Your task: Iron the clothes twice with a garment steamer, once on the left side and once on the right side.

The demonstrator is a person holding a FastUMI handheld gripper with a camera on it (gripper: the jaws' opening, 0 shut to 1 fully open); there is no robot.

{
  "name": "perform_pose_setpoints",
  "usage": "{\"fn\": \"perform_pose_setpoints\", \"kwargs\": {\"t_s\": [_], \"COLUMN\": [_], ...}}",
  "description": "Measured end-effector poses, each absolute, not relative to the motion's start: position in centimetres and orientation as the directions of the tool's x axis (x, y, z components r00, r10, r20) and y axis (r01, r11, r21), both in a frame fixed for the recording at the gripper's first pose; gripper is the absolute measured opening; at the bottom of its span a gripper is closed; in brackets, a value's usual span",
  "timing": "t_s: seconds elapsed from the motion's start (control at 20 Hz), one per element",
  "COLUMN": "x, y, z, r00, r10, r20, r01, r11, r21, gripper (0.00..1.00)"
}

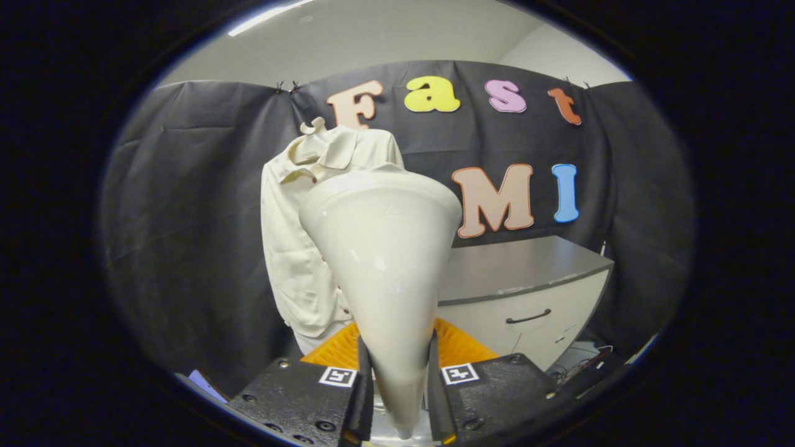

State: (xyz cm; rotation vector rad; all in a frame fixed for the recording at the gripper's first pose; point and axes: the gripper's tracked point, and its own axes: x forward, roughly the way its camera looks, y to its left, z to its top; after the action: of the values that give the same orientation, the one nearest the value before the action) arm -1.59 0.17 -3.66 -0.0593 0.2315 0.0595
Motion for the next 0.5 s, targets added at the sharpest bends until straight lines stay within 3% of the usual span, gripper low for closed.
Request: {"fn": "perform_pose_setpoints", "kwargs": {"t_s": [0.5], "x": [-1.77], "y": [0.82], "z": [-3.32], "r00": [0.971], "r10": [0.025], "r20": [-0.238], "r01": [-0.038], "r11": [0.998], "r21": [-0.050], "gripper": [0.35]}}
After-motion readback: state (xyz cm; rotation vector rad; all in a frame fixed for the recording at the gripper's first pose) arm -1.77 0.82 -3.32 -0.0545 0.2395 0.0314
